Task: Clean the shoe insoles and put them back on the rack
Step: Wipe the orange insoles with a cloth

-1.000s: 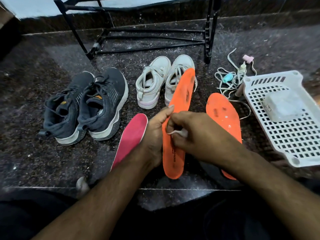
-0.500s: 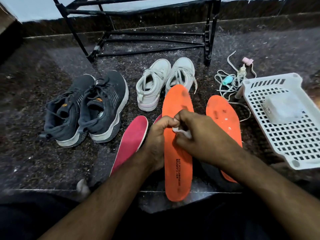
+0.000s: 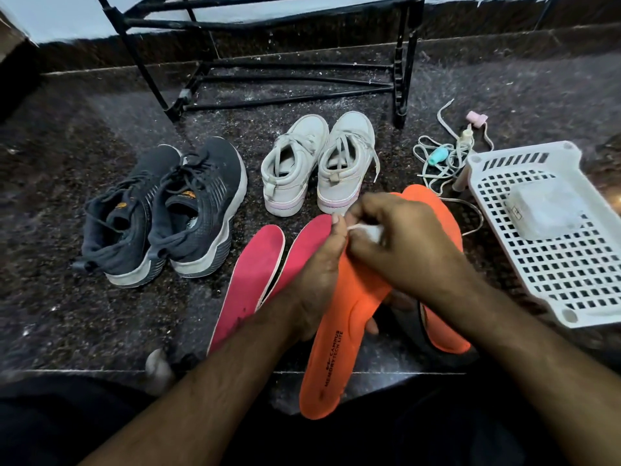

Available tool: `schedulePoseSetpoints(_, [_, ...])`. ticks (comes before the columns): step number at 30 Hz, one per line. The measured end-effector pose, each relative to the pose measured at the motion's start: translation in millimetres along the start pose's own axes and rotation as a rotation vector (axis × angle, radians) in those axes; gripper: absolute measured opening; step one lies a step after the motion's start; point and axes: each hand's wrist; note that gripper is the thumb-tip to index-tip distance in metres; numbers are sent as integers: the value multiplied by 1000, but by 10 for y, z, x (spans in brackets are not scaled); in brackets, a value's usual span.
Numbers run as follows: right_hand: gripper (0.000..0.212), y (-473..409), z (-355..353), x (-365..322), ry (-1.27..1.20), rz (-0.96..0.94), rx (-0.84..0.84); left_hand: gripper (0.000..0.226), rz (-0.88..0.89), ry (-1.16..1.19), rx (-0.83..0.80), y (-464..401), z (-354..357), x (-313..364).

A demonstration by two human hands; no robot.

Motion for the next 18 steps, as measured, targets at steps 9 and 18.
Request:
schedulePoseSetpoints(9, [16, -177, -205, 261, 117, 224, 132, 85, -154, -101, -248, -100, -117, 81])
schedulePoseSetpoints(18, [16, -188, -176, 308, 186, 157, 135, 77, 2, -295, -82, 5, 3, 114])
Point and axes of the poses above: each hand's wrist, its own y-axis away from the middle knuckle, its own z-axis out of the palm, x = y × z, and after that the axes turned 4 degrees about x, right-handed
